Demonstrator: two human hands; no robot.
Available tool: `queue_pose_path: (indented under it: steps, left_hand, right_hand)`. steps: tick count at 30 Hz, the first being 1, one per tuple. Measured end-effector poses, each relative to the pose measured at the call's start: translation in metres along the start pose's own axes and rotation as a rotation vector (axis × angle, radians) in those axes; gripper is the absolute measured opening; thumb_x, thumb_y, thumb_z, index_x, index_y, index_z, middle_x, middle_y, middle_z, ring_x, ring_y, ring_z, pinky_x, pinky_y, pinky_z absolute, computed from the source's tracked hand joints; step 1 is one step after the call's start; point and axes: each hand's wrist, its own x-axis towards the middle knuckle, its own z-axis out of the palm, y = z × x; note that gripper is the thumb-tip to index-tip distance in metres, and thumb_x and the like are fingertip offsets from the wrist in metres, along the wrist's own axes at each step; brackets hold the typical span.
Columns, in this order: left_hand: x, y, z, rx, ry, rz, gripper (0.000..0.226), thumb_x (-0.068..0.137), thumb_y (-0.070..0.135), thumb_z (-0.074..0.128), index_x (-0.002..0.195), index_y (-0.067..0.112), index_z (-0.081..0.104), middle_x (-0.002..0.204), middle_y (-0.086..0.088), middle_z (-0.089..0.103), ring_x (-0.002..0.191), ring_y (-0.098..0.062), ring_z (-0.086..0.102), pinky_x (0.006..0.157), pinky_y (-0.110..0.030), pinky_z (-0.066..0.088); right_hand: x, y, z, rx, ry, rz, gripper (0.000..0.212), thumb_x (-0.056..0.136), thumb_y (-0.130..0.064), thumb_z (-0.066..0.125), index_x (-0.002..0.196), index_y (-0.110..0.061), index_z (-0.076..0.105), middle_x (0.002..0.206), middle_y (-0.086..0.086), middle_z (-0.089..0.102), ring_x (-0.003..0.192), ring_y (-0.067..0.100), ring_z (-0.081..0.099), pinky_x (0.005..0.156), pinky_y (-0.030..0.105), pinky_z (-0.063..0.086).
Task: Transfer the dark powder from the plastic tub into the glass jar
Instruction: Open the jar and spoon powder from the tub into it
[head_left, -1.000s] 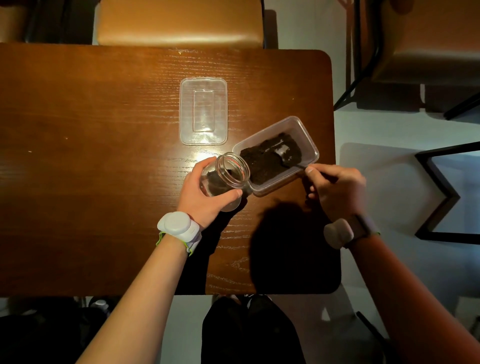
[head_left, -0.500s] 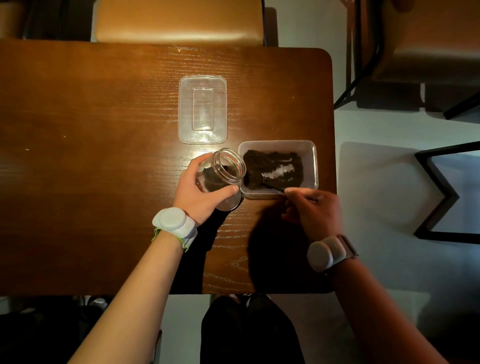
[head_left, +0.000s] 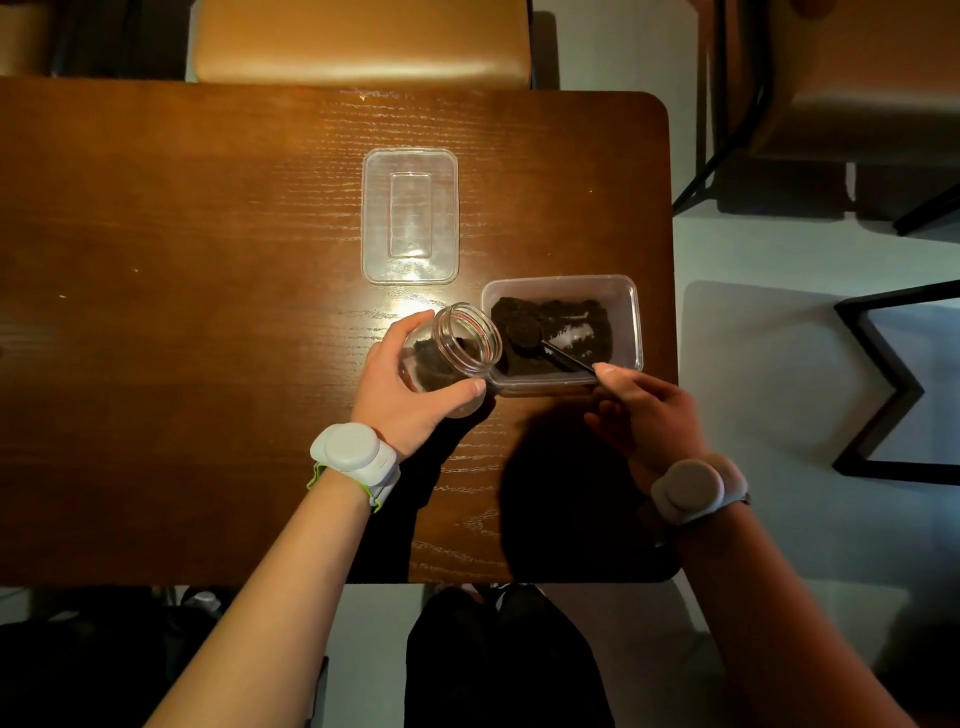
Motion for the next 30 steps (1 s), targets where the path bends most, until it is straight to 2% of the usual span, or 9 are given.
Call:
queue_pose_path:
  steps: [6, 10, 13, 15, 17, 20, 24, 27, 30]
  left_hand:
    - [-0.002, -0.001, 0.001, 0.016, 0.002, 0.006, 0.093, 0.057, 0.057, 0.092, 0.140, 0.040, 0.055, 0.137, 0.006, 0.063, 0.128, -0.018, 0.059, 0.110, -0.048, 0.051]
    - [-0.002, -0.001, 0.001, 0.019, 0.002, 0.015, 0.091, 0.057, 0.054, 0.091, 0.140, 0.039, 0.055, 0.136, 0.007, 0.063, 0.127, -0.017, 0.060, 0.110, -0.047, 0.052]
    - [-0.003, -0.002, 0.002, 0.021, 0.001, 0.011, 0.092, 0.057, 0.055, 0.091, 0.141, 0.039, 0.055, 0.137, 0.006, 0.062, 0.127, -0.016, 0.060, 0.110, -0.045, 0.052]
    - [-0.003, -0.002, 0.002, 0.018, 0.000, 0.006, 0.093, 0.057, 0.055, 0.091, 0.141, 0.041, 0.054, 0.138, 0.006, 0.061, 0.127, -0.016, 0.060, 0.110, -0.045, 0.053]
    - [-0.003, -0.003, 0.002, 0.015, 0.002, 0.004, 0.093, 0.056, 0.055, 0.092, 0.140, 0.041, 0.055, 0.138, 0.006, 0.062, 0.127, -0.016, 0.061, 0.109, -0.046, 0.053]
    - [-0.002, -0.004, 0.002, 0.008, 0.006, 0.009, 0.093, 0.056, 0.056, 0.091, 0.140, 0.040, 0.055, 0.138, 0.006, 0.063, 0.127, -0.016, 0.061, 0.110, -0.046, 0.053]
    - [-0.001, -0.004, 0.003, 0.000, 0.004, 0.021, 0.092, 0.056, 0.057, 0.090, 0.140, 0.039, 0.056, 0.138, 0.007, 0.063, 0.128, -0.017, 0.059, 0.110, -0.046, 0.052]
    - [0.002, -0.004, 0.001, -0.006, 0.011, 0.020, 0.093, 0.057, 0.057, 0.091, 0.140, 0.039, 0.055, 0.139, 0.007, 0.062, 0.129, -0.018, 0.059, 0.111, -0.047, 0.051]
    - [0.007, -0.005, -0.003, -0.008, 0.013, 0.017, 0.093, 0.056, 0.055, 0.092, 0.140, 0.038, 0.056, 0.139, 0.005, 0.063, 0.127, -0.017, 0.061, 0.111, -0.046, 0.051]
  right_hand:
    - [-0.018, -0.013, 0.003, -0.011, -0.069, -0.094, 0.012, 0.093, -0.019, 0.071, 0.094, -0.008, 0.075, 0.082, 0.000, 0.072, 0.066, 0.007, 0.073, 0.064, 0.026, 0.060]
    - [-0.035, -0.013, 0.017, -0.133, -0.114, -0.213, 0.009, 0.091, -0.018, 0.074, 0.085, -0.011, 0.075, 0.078, 0.000, 0.076, 0.072, 0.013, 0.074, 0.063, 0.026, 0.061]
    - [-0.038, 0.000, 0.030, -0.479, -0.092, -0.597, 0.006, 0.093, -0.025, 0.074, 0.095, -0.024, 0.080, 0.084, 0.000, 0.078, 0.076, 0.015, 0.075, 0.064, 0.030, 0.063]
    - [-0.035, 0.006, 0.034, -0.807, -0.096, -0.942, 0.018, 0.096, -0.032, 0.069, 0.107, -0.021, 0.080, 0.088, -0.005, 0.075, 0.076, 0.010, 0.071, 0.065, 0.027, 0.060]
    - [-0.036, 0.005, 0.037, -0.935, -0.086, -1.102, 0.025, 0.098, -0.034, 0.065, 0.111, -0.018, 0.079, 0.089, -0.006, 0.071, 0.075, 0.006, 0.066, 0.064, 0.024, 0.055]
    - [-0.038, -0.002, 0.037, -0.833, -0.074, -1.068, 0.018, 0.098, -0.026, 0.070, 0.112, -0.018, 0.078, 0.094, -0.005, 0.073, 0.074, 0.007, 0.071, 0.062, 0.031, 0.060]
    - [-0.035, -0.010, 0.028, -0.604, 0.035, -0.868, 0.010, 0.097, -0.028, 0.072, 0.104, -0.026, 0.079, 0.090, -0.005, 0.078, 0.071, 0.014, 0.076, 0.061, 0.047, 0.064]
    - [-0.026, -0.016, 0.011, -0.528, 0.132, -0.761, 0.010, 0.097, -0.025, 0.072, 0.101, -0.021, 0.081, 0.083, 0.001, 0.078, 0.072, 0.022, 0.077, 0.063, 0.050, 0.065]
    - [-0.017, -0.019, -0.005, -0.531, 0.179, -0.715, 0.014, 0.100, -0.023, 0.068, 0.092, -0.030, 0.077, 0.080, 0.007, 0.077, 0.069, 0.025, 0.076, 0.060, 0.050, 0.065]
